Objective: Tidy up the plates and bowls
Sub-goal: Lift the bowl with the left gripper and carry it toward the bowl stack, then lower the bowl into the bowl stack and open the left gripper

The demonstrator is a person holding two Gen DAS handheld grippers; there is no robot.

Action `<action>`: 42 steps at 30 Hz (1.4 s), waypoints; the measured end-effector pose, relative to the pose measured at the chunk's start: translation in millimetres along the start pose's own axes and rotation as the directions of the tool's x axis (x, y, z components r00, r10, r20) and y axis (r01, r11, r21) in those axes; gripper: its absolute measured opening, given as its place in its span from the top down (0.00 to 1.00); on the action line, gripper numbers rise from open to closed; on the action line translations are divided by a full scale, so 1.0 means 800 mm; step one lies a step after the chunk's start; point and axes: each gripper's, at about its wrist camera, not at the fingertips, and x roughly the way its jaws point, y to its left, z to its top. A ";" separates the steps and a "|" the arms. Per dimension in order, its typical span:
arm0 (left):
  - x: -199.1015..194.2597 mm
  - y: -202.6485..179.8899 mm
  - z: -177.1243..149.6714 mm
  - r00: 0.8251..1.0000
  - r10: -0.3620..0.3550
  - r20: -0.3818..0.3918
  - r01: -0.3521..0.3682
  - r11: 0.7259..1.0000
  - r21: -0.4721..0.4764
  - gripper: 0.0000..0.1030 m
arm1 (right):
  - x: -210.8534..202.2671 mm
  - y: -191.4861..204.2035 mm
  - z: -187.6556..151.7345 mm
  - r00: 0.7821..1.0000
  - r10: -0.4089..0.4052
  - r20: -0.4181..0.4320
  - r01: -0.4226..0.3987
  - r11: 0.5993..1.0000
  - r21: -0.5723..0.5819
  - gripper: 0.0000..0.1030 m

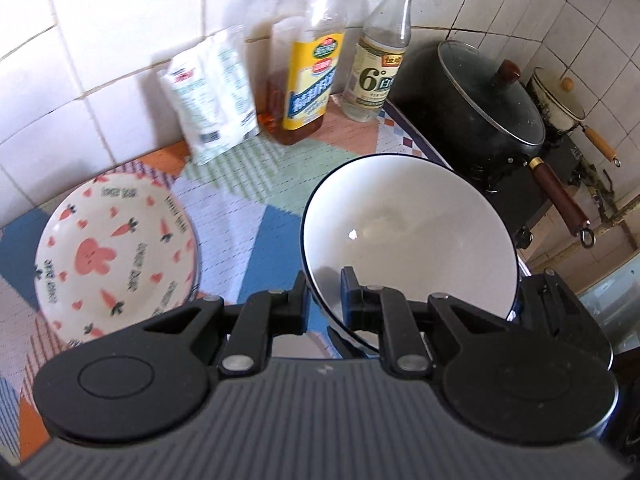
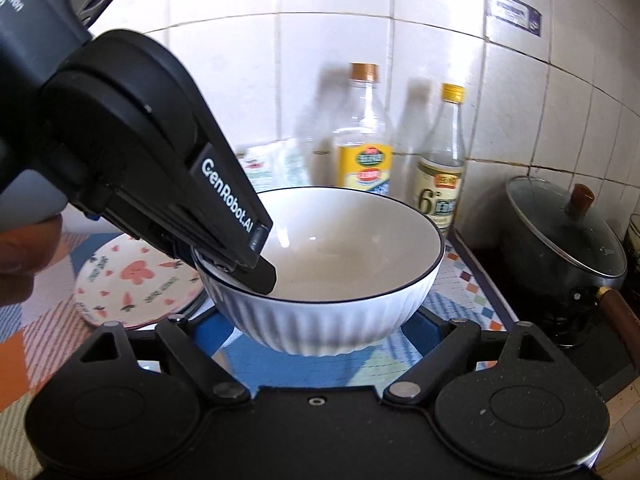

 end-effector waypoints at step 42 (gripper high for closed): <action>0.011 0.078 -0.082 0.988 0.094 -0.126 -0.085 0.994 0.073 0.84 | -0.006 0.109 -0.042 0.984 0.106 -0.144 -0.107 0.994 -0.004 0.19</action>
